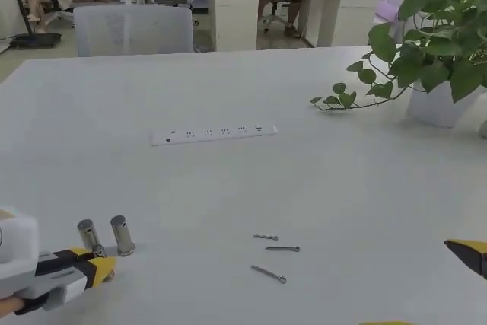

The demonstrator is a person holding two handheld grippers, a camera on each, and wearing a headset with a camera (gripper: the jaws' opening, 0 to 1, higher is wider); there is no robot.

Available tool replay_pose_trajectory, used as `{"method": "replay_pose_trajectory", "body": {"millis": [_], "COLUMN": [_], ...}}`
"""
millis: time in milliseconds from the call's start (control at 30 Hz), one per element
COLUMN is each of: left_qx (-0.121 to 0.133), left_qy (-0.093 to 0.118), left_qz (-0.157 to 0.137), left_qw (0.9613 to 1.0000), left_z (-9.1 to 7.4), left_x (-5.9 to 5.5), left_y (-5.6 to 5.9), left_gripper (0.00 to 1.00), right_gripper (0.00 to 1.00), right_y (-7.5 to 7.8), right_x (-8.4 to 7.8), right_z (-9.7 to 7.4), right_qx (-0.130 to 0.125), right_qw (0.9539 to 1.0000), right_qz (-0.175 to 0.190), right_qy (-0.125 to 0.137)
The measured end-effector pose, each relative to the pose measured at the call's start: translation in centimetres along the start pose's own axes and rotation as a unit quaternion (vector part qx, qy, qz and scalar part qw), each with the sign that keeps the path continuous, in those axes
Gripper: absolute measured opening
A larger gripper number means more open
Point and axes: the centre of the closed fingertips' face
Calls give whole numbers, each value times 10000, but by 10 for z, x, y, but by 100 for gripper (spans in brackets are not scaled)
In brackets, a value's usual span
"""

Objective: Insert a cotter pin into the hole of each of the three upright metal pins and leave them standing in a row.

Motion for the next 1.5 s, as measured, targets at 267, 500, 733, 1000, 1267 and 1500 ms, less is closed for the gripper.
{"method": "replay_pose_trajectory", "body": {"millis": [267, 500, 733, 1000, 1267, 1500], "left_qx": [63, 170, 287, 409, 533, 626], "left_qy": [-48, -82, -114, -127, -105, -103], "left_qz": [22, -79, -25, 70, 16, -22], "left_qw": [10000, 9998, 9995, 9991, 9985, 9980], "left_z": [0, -2, -3, -9, -18, -26], "left_x": [0, -1, -2, -6, -9, -8], "left_y": [-1, -3, -4, -3, 0, 2], "left_gripper": [8, 7, 7, 7, 7, 7], "right_gripper": [99, 99, 99, 99, 99, 98], "right_y": [0, 0, 0, 0, -1, -3], "right_x": [1, 2, 2, 2, 1, 1], "right_z": [-1, -1, -1, -1, 1, 3], "right_qx": [-20, -27, -22, -10, 40, 89], "right_qw": [10000, 10000, 10000, 10000, 9999, 9999], "right_qz": [-8, -4, -2, 8, 17, 22], "right_qy": [18, 40, 63, 86, 103, 135]}}
Point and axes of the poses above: the centre of the closed fingertips' face, and the gripper's own axes: z roughly forward along the fingers, y roughly to its right, x roughly out of its top, and after that the axes turned 15 degrees about x, right-handed
